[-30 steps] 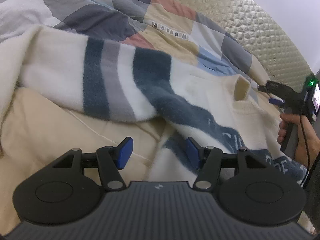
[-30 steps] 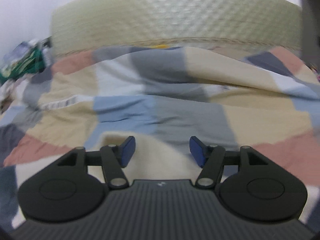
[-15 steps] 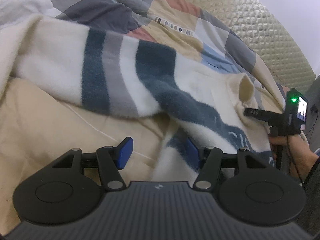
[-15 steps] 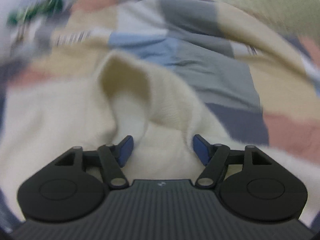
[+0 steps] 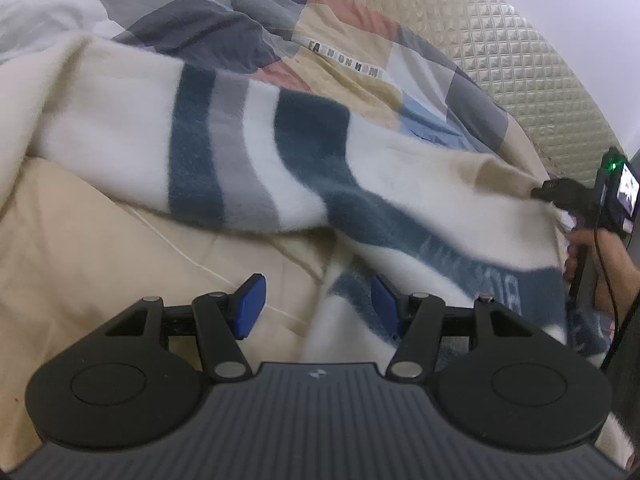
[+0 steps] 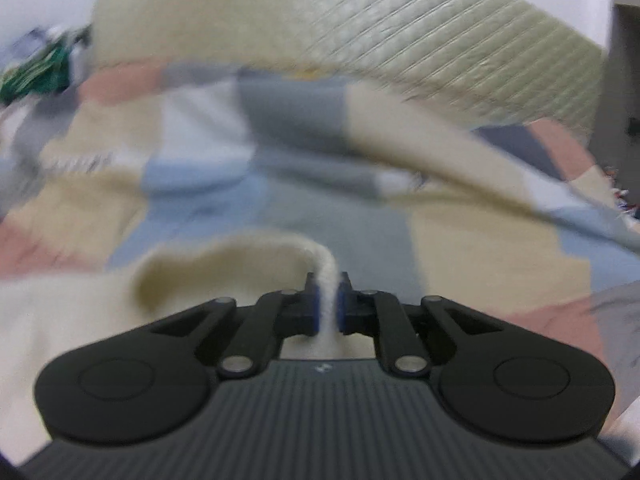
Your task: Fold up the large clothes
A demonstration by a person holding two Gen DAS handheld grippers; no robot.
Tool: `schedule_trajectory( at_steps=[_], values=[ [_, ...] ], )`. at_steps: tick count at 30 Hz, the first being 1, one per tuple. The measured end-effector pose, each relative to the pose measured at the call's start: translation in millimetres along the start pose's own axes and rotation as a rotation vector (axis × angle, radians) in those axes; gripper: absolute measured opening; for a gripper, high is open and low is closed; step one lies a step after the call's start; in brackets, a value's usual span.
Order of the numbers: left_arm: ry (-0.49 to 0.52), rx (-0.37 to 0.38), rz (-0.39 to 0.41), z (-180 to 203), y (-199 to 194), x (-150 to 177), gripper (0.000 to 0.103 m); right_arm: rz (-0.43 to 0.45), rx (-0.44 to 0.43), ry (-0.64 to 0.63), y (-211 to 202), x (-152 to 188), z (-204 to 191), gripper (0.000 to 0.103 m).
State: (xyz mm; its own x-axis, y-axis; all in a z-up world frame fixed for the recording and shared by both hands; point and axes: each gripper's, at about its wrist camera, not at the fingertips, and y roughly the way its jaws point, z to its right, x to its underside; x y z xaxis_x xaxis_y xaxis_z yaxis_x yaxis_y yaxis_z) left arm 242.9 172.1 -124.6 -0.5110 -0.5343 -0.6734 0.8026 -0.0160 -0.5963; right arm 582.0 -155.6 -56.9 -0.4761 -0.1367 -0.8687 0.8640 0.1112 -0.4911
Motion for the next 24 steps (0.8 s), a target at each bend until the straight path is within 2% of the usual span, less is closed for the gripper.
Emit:
schedule_trajectory(
  at_steps=[3, 5, 9, 12, 14, 16, 18, 19, 24],
  values=[
    [0.013, -0.008, 0.004, -0.4, 0.8, 0.1, 0.064, 0.008, 0.037, 0.023, 20.6, -19.7, 12.4, 0.011],
    [0.023, -0.015, 0.008, -0.1, 2.3, 0.8, 0.064, 0.004, 0.057, 0.029, 38.4, -20.9, 17.0, 0.011],
    [0.066, -0.04, 0.01, 2.5, 9.4, 3.4, 0.064, -0.069, 0.077, 0.021, 80.6, 6.6, 14.7, 0.011],
    [0.08, -0.053, 0.008, 3.9, 15.5, 5.5, 0.064, -0.054, 0.056, 0.025, 90.3, 28.8, 14.4, 0.012],
    [0.087, -0.057, 0.007, 4.7, 17.3, 5.7, 0.064, -0.032, 0.035, 0.058, 85.5, 31.0, 18.4, 0.015],
    [0.089, -0.056, 0.005, 4.6, 17.9, 4.7, 0.064, -0.028, -0.001, 0.111, 75.3, 26.8, 26.2, 0.024],
    [0.09, -0.055, 0.0, 4.5, 17.8, 3.5, 0.064, -0.031, -0.021, 0.157, 58.2, 23.9, 30.3, 0.051],
    [0.091, -0.054, -0.004, 4.3, 17.3, 2.9, 0.064, -0.033, -0.033, 0.178, 47.0, 23.6, 33.3, 0.053],
    [0.103, -0.06, -0.023, 8.3, 7.3, 7.2, 0.064, -0.047, -0.129, 0.202, -29.3, 31.6, 36.9, 0.053]
  ],
)
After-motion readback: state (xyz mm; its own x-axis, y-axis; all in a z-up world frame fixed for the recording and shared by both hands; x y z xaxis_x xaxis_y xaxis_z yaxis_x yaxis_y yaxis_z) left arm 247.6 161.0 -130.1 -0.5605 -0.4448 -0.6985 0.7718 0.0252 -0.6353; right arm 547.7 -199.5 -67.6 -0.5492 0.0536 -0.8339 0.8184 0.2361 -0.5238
